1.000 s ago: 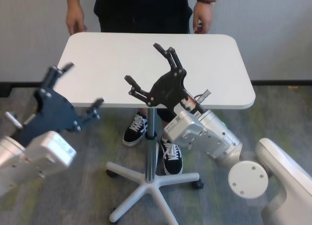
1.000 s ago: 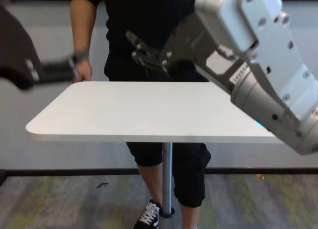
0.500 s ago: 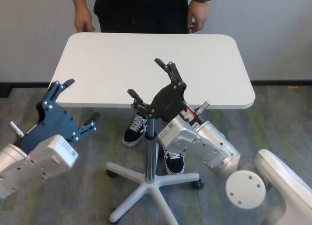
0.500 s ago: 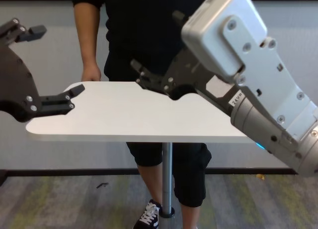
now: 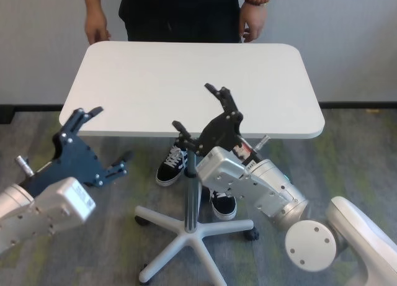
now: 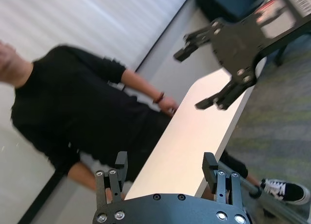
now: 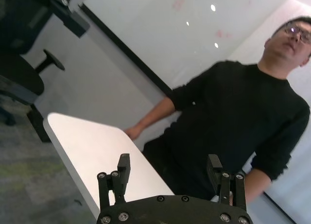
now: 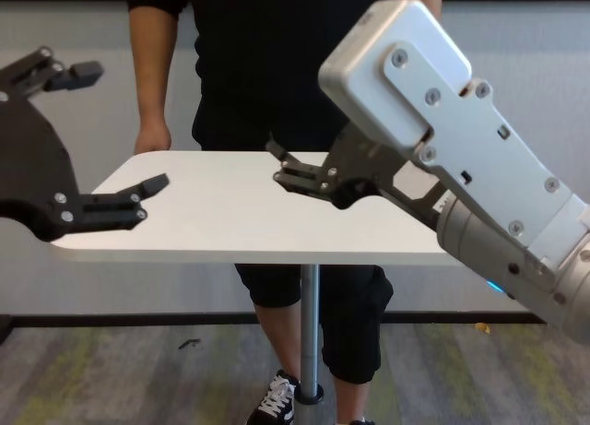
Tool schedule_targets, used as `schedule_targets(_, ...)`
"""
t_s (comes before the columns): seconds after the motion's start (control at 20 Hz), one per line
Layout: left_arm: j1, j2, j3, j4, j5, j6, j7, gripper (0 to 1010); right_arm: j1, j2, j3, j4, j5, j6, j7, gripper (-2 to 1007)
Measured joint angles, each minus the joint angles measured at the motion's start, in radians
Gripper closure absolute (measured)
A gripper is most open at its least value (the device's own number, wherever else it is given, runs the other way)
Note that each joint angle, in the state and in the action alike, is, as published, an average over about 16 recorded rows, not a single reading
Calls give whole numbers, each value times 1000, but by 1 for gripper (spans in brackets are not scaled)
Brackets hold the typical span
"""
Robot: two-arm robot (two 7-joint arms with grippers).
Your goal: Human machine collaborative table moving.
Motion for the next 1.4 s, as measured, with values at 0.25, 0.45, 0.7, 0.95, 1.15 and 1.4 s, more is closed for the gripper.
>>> schedule_targets(0.25, -4, 5, 3, 6, -8, -21, -15, 10, -11, 0, 4, -17, -7, 34, 1, 2)
schedule_targets(0.45, -6, 8, 5, 7, -9, -28, -16, 10, -12, 0, 4, -22, -9, 41, 1, 2)
schedule_targets(0.7, -5, 6, 5, 7, -9, -22, -12, 10, -9, 0, 3, -16, -7, 32, 0, 2)
schedule_targets(0.95, -5, 4, 5, 7, -8, -16, -10, 10, -6, 0, 2, -12, -5, 24, -1, 2)
schedule_targets(1.15, -5, 3, 5, 7, -8, -14, -9, 10, -5, 1, 2, -9, -4, 21, -1, 2)
schedule_targets(1.4, -5, 3, 5, 7, -8, -12, -8, 10, -4, 1, 2, -8, -3, 18, -2, 2)
